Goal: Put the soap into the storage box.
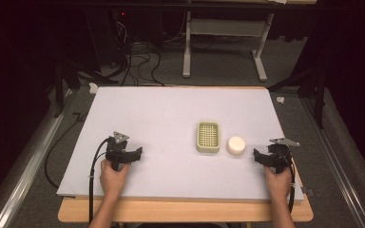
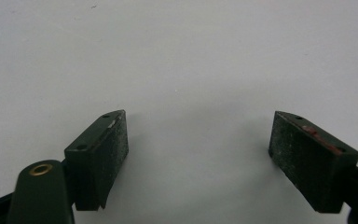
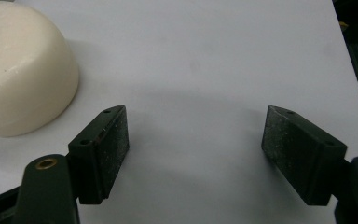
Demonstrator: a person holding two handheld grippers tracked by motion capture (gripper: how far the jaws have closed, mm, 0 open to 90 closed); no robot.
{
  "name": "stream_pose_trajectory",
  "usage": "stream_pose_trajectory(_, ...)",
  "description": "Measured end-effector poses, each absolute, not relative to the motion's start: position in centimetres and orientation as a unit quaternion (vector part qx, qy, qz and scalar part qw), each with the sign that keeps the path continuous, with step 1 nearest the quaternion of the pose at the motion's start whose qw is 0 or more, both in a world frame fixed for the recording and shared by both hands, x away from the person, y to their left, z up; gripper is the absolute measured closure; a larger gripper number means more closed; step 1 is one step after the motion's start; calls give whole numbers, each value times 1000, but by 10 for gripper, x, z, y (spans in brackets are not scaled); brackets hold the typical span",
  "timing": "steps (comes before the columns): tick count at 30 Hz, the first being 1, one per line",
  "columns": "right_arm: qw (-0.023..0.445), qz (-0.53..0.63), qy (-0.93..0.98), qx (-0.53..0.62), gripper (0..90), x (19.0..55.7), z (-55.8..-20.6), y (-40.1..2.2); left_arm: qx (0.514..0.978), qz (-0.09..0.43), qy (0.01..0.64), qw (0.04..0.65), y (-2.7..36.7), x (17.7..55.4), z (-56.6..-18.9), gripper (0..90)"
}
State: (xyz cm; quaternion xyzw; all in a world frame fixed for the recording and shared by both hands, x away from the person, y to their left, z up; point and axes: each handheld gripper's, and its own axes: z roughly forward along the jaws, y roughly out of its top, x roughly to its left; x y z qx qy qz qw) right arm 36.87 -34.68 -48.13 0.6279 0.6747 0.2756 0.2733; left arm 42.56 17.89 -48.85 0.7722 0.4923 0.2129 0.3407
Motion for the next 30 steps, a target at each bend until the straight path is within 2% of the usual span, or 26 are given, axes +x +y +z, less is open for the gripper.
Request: stream_pose_trajectory(30,269,272,681,625,222,369,-480,-346,771,212,493,342,179,426,-489,201)
